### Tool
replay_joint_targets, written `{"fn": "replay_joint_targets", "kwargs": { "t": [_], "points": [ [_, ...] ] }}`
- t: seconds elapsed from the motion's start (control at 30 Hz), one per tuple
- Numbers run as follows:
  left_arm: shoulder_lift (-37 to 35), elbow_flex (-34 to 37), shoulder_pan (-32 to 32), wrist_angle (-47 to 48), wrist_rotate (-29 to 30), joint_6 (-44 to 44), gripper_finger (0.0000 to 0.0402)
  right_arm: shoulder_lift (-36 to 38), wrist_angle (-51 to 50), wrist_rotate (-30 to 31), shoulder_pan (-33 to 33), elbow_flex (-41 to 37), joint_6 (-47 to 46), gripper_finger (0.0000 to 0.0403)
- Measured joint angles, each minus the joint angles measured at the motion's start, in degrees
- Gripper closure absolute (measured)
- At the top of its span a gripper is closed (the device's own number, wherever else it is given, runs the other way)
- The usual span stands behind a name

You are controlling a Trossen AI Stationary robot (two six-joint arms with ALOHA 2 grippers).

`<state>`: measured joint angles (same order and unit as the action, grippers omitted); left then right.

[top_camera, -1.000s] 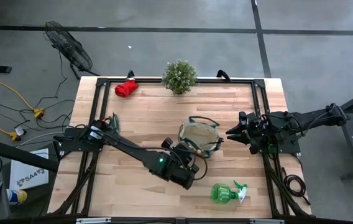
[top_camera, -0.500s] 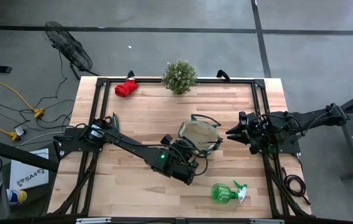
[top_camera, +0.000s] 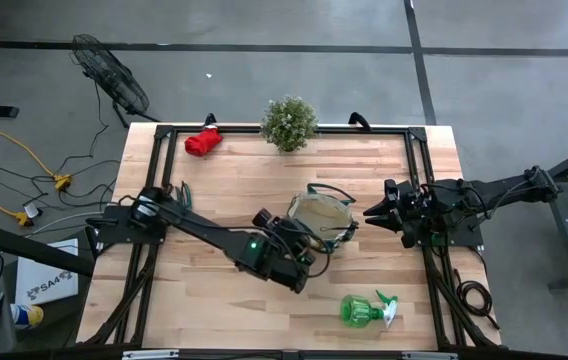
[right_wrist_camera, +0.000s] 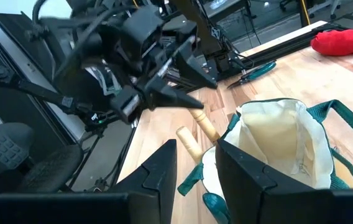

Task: Pick & Place Garden tools in Gardening bag
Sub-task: Put the green shear scissors into the brown gardening bag

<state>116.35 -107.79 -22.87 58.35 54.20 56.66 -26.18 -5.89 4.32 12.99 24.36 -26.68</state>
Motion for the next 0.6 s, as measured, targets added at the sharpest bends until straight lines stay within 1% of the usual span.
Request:
{"fn": "replay_joint_targets", "kwargs": {
  "t": [0.3, 0.47, 0.6],
  "points": [
    [-5.24, -0.04, -1.21, 3.47, 0.73, -0.08, 0.0232, 0.0, -0.02, 0.02, -0.02, 0.01, -0.01, 0.03],
    [-7.65, -0.07, -2.2, 4.2, 2.94, -3.98, 0.0232, -0.02, 0.0, 0.02, -0.02, 0.0, -0.02, 0.03],
    [-8.33, -0.07, -2.31, 5.19, 2.51, -6.46, 0.0232, 0.0, 0.0, 0.01, -0.02, 0.0, 0.0, 0.03]
  ]
}}
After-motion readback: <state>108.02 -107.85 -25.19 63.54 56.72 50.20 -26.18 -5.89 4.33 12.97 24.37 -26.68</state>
